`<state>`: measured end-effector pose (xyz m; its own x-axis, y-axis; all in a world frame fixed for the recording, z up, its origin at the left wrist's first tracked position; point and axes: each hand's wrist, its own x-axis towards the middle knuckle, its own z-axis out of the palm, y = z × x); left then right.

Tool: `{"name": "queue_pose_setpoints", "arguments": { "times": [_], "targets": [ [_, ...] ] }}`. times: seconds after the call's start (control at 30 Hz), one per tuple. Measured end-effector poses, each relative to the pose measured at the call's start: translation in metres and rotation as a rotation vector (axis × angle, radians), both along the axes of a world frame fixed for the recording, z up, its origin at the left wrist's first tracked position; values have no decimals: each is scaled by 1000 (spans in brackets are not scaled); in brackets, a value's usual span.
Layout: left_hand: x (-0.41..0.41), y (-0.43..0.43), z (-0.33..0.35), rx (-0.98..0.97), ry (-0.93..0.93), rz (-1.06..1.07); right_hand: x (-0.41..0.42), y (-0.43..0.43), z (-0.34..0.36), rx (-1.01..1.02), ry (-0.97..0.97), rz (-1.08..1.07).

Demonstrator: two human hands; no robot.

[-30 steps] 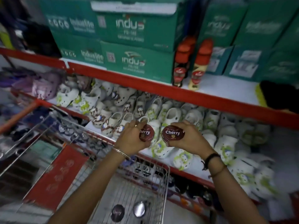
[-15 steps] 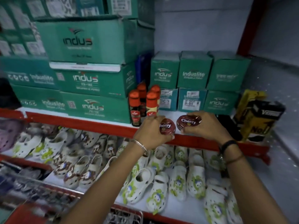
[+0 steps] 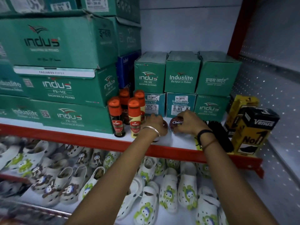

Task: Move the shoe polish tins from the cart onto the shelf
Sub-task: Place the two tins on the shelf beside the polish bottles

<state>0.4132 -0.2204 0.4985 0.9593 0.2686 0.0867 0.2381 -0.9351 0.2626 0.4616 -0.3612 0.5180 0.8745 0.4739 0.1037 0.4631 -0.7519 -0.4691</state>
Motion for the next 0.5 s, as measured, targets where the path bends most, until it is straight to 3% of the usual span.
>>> {"name": "queue_pose_setpoints", "arguments": {
  "times": [0.2, 0.5],
  "targets": [
    [17, 2, -3, -47, 45, 27, 15, 3, -5, -74, 117, -25],
    [23, 3, -4, -17, 45, 27, 17, 3, -6, -140, 121, -24]
  ]
}}
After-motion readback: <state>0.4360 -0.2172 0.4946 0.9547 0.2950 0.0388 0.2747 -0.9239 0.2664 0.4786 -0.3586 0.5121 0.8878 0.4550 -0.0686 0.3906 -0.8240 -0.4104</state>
